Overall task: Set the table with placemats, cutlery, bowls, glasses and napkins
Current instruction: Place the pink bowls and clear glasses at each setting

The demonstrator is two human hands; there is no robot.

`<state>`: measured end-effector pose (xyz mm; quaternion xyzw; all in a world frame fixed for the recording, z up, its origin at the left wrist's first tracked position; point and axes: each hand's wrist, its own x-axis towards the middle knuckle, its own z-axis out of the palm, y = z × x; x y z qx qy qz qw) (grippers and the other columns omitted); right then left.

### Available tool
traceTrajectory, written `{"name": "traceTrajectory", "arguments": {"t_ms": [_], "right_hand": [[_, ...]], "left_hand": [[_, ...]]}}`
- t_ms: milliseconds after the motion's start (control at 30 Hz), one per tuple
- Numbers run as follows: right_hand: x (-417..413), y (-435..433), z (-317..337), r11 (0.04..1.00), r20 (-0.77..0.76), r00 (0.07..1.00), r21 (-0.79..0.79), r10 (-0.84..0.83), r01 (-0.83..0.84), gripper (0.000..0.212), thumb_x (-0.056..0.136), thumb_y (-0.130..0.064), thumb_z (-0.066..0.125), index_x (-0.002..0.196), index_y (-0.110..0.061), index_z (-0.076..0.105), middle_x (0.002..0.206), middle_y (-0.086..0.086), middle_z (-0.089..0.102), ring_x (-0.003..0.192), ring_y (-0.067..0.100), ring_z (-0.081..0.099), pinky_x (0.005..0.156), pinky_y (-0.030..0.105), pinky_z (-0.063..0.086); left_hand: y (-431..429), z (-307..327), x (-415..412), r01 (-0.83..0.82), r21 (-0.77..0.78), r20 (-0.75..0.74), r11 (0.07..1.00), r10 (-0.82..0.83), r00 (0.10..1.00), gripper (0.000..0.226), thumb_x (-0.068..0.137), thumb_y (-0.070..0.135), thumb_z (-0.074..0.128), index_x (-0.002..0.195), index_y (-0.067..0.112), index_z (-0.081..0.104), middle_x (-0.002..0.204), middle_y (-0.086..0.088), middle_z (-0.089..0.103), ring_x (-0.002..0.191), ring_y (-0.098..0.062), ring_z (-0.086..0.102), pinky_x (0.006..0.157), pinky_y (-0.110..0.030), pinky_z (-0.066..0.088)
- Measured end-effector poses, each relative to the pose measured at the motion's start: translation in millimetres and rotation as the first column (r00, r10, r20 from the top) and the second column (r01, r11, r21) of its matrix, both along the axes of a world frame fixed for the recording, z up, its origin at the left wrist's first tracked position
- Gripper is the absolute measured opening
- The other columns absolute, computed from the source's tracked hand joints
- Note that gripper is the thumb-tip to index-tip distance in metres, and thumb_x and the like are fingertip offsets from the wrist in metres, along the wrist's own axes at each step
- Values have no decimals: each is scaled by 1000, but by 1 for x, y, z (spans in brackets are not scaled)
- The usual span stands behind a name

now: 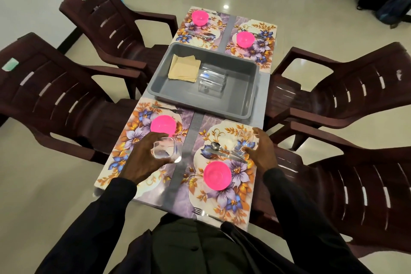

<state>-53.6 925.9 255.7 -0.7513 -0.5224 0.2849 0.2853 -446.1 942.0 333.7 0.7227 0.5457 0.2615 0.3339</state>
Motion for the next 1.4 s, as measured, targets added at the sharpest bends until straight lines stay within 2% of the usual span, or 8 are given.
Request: {"name": "traceTrajectory", "arguments": {"t_ms": [133, 333, 633, 800, 967, 1033, 1200, 1400], "right_hand": [[-10, 1, 31, 994, 58, 998, 104, -32, 26, 58, 82, -12, 83, 133, -8, 57, 130, 13, 60, 118, 26, 58, 103, 29, 43], [-59, 7, 49, 982, -26, 998, 182, 55, -50, 33, 81, -9, 82, 111, -12, 68, 108, 3, 71, 98, 16, 68, 89, 36, 57], [-163, -1, 54, 988, -125, 985, 116, 116, -102, 25, 84, 3, 73, 104, -11, 71, 102, 2, 73, 91, 14, 69, 79, 30, 58], [-221, -7, 53, 992, -99, 991, 92, 92, -83, 23, 88, 1, 72, 107, -12, 70, 100, -2, 70, 90, -2, 65, 76, 8, 51], [-244, -16, 49, 994, -53, 995, 82, 82, -78, 22, 89, 0, 71, 108, -12, 70, 103, -1, 69, 91, -2, 65, 79, 12, 52], [-252, -22, 50, 996, -52, 997, 75, 59, -55, 22, 89, 0, 71, 108, -12, 70, 104, 0, 70, 92, 1, 66, 79, 11, 50], [-265, -34, 53, 999, -55, 998, 48, 8, -5, 21, 91, -3, 70, 109, -14, 69, 104, 0, 71, 93, 11, 68, 80, 22, 54], [-275, -43, 57, 998, -36, 999, 51, -22, 24, 18, 91, -5, 71, 106, -15, 70, 101, -2, 71, 91, 11, 68, 78, 19, 52]], "left_hand": [[-5, 9, -21, -34, -8, 8, 999, 34, 999, 68, 66, 24, 98, 124, 28, 62, 118, 17, 63, 107, 1, 59, 93, -10, 45], [-1, 14, -76, -71, -18, -18, 997, 71, 997, 70, 66, 28, 98, 127, 21, 65, 126, 5, 64, 116, -15, 62, 98, -38, 54], [13, -4, -145, -53, -88, -64, 995, 48, 997, 63, 68, 27, 97, 123, 22, 66, 119, 4, 66, 108, -14, 65, 93, -29, 54], [14, -35, -179, -19, -198, -68, 980, 5, 998, 62, 66, 20, 97, 121, 19, 67, 118, 4, 67, 105, -12, 66, 88, -18, 53], [15, -58, -191, 22, -278, -52, 960, -38, 998, 62, 66, 4, 95, 121, 7, 67, 116, -2, 66, 95, -4, 64, 77, -8, 50], [17, -66, -195, 37, -290, -46, 956, -52, 998, 60, 67, 2, 93, 121, 6, 67, 116, -4, 66, 97, -10, 65, 76, -4, 47], [20, -81, -203, 65, -288, -3, 955, -69, 998, 60, 68, 10, 94, 121, 15, 66, 122, -2, 67, 110, -19, 67, 93, -37, 58], [25, -92, -200, 109, -287, 4, 952, -113, 994, 72, 64, 13, 97, 126, 16, 61, 127, -1, 63, 111, -18, 64, 94, -26, 54]]}}
